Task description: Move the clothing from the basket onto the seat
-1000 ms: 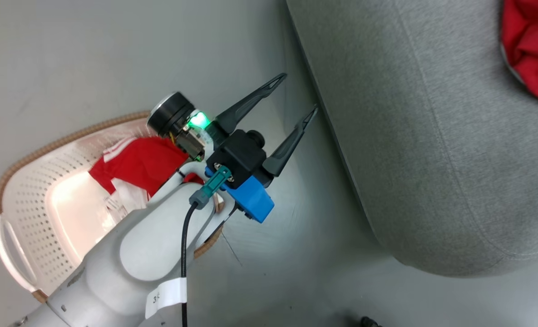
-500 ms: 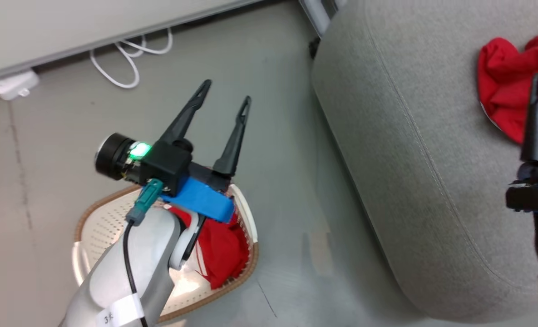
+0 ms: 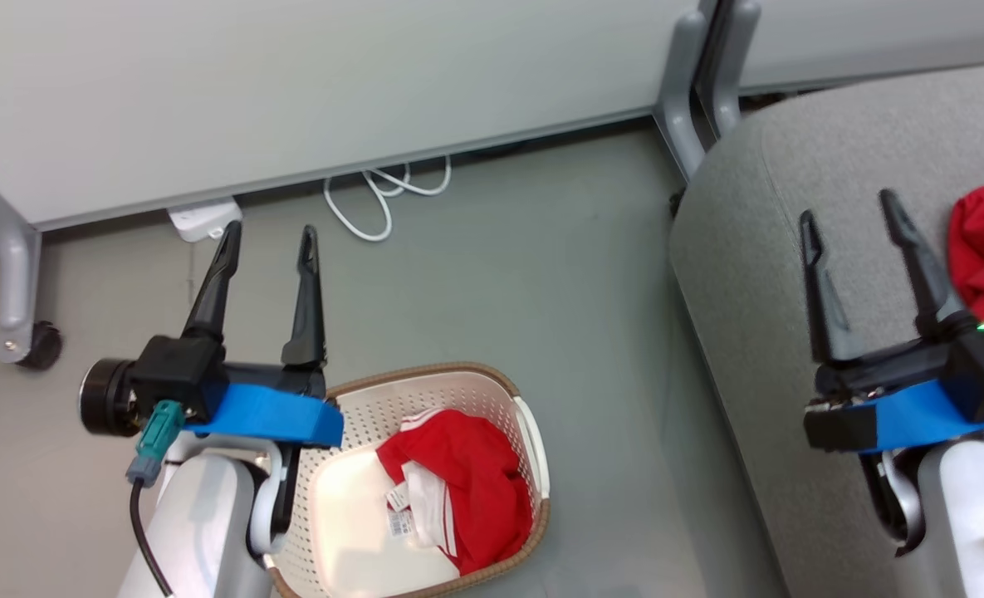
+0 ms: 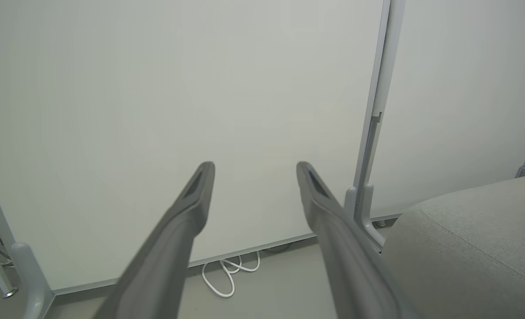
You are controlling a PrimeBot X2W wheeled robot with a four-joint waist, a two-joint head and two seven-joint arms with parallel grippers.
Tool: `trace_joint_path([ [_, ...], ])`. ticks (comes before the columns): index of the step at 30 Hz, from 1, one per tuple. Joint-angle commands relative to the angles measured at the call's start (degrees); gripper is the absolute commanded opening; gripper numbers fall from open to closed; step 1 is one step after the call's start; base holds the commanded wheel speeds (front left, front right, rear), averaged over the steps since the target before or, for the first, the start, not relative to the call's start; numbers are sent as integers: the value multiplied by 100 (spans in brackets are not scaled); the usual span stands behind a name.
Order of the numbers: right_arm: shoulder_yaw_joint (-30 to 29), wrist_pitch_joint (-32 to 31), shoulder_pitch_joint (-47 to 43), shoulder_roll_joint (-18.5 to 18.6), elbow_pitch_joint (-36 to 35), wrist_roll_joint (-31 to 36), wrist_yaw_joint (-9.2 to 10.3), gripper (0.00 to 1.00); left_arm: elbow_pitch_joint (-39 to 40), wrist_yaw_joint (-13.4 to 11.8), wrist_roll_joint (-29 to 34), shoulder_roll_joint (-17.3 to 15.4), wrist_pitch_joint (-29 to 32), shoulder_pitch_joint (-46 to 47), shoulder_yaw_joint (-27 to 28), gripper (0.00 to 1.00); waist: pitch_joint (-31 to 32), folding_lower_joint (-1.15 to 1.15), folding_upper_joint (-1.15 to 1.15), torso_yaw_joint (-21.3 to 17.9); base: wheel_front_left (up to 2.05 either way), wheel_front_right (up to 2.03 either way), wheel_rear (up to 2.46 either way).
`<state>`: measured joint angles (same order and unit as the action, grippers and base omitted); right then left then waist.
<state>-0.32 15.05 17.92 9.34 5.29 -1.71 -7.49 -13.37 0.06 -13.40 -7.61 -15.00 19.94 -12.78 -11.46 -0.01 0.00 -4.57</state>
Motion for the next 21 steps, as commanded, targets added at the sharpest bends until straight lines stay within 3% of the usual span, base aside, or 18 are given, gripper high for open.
trace_joint_path([
  [1,66,20,-167,-53,36,-20,-1,100,16,85,80,37,-26,-171,168,100,252,1,0,223,0,0,0],
  [10,67,20,-759,-251,285,-154,-1,100,-47,399,364,299,-26,-825,753,100,645,1,0,479,0,0,0],
  [21,-58,20,-1261,-404,520,-208,-1,100,-181,602,508,453,-27,-1232,946,100,900,1,0,592,0,0,0],
])
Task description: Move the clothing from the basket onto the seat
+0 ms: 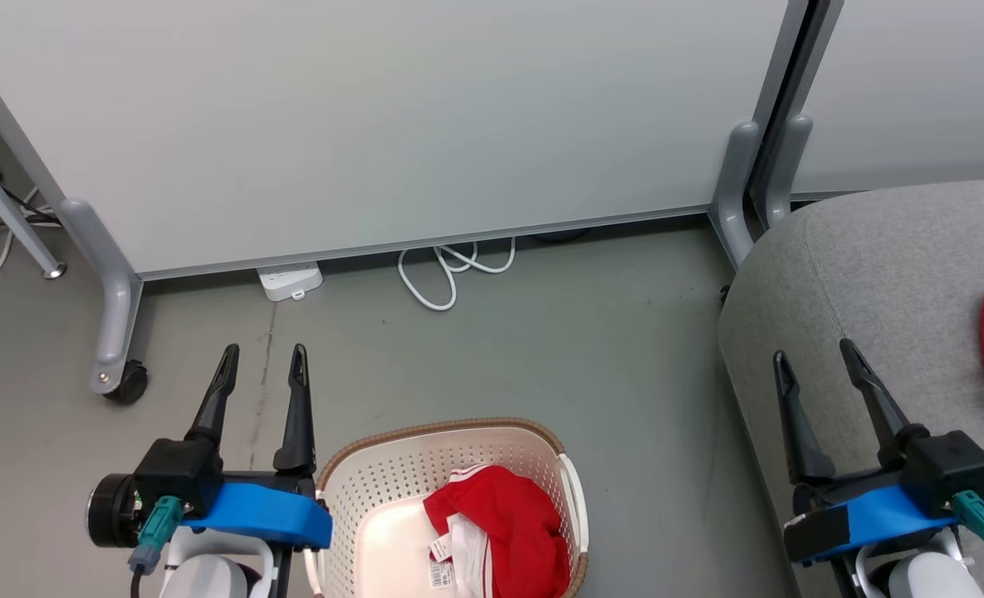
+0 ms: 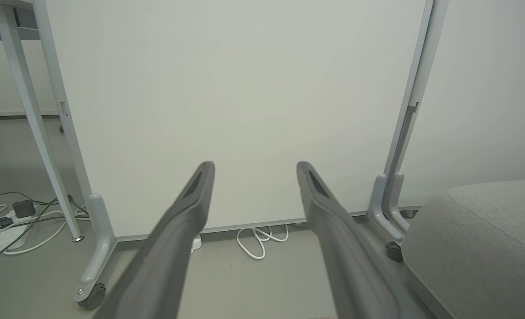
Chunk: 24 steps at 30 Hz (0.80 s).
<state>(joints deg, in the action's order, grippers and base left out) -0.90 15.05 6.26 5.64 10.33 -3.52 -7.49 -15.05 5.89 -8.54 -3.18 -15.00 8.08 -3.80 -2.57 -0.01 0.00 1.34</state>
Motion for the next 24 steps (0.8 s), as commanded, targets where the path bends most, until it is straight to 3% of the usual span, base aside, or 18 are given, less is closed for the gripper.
trace_joint_path([
  [1,5,20,-120,-47,39,-26,-1,100,-19,32,28,16,-27,-71,61,100,19,1,0,-2,0,0,0],
  [24,62,20,-60,-166,159,9,-1,100,-97,63,-37,31,-27,-45,101,100,-22,1,0,7,0,0,0],
])
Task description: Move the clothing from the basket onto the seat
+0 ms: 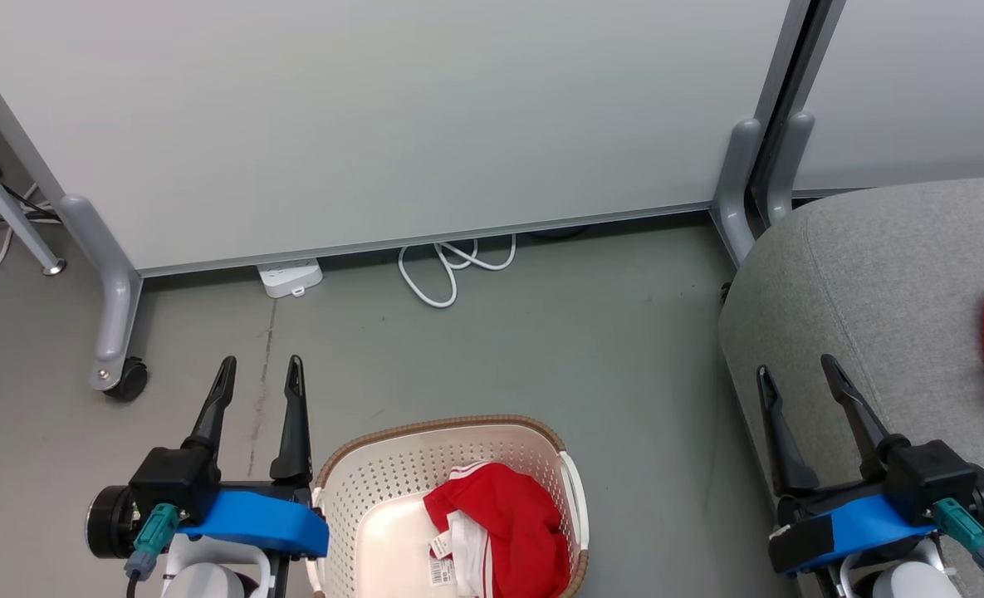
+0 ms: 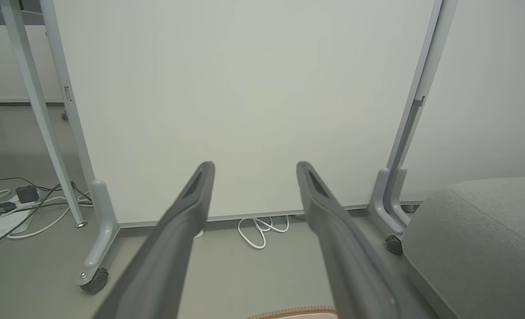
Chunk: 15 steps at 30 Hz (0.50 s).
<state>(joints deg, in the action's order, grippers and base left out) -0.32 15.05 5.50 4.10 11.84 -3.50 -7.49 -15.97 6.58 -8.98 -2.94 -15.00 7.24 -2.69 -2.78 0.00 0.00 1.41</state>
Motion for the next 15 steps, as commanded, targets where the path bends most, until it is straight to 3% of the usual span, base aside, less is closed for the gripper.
trace_joint_path([
  [1,6,20,23,-12,11,3,-1,100,-9,-3,9,7,-27,45,-11,100,-9,0,0,-2,0,0,0],
  [15,104,20,450,46,-140,27,-1,100,-623,100,130,5,-27,760,-825,100,-491,0,0,-309,0,0,0],
])
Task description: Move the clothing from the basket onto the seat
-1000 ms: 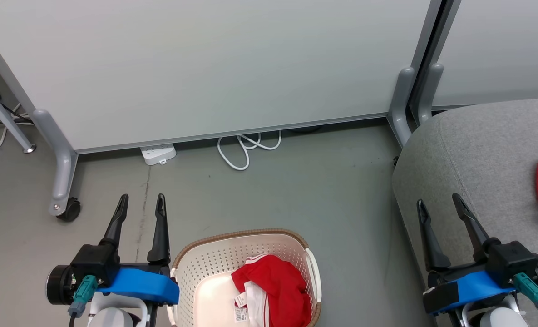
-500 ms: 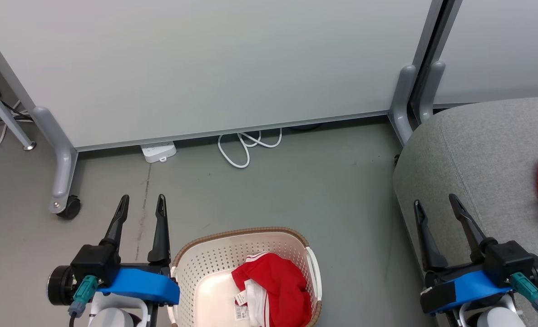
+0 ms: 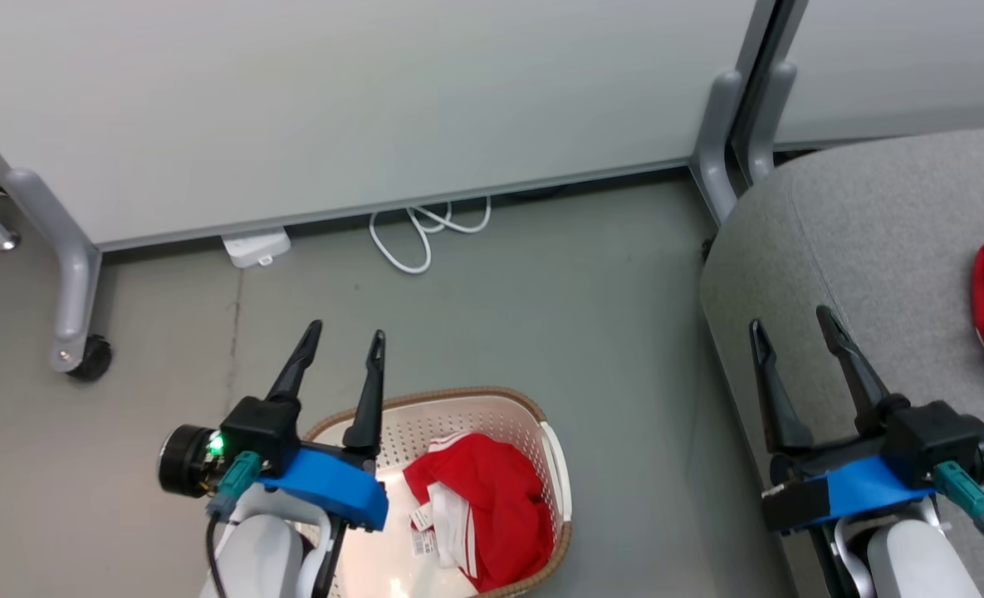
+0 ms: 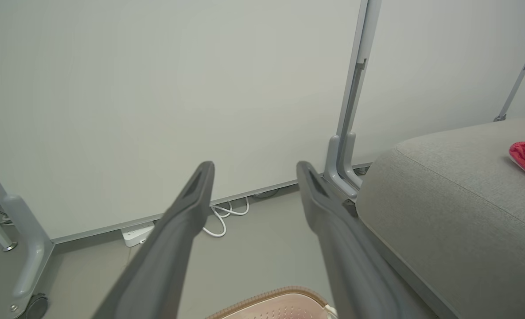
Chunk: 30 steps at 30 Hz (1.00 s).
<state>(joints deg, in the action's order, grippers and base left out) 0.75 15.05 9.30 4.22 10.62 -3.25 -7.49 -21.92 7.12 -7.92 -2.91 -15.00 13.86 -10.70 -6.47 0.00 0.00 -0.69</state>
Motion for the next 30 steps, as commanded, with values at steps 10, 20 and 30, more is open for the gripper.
trace_joint_path([
  [10,41,20,675,23,-221,44,-1,100,-1104,49,-259,-355,-22,966,-1153,100,-1107,0,0,-567,0,0,0],
  [20,66,20,1251,-54,-426,86,-1,100,-2271,33,-811,-643,-23,1926,-2290,100,-2219,0,0,-889,0,0,0],
  [30,173,21,1770,-117,-587,105,-1,100,-3320,34,-1647,-722,-22,2726,-3662,100,-3200,0,0,-1095,0,0,0],
])
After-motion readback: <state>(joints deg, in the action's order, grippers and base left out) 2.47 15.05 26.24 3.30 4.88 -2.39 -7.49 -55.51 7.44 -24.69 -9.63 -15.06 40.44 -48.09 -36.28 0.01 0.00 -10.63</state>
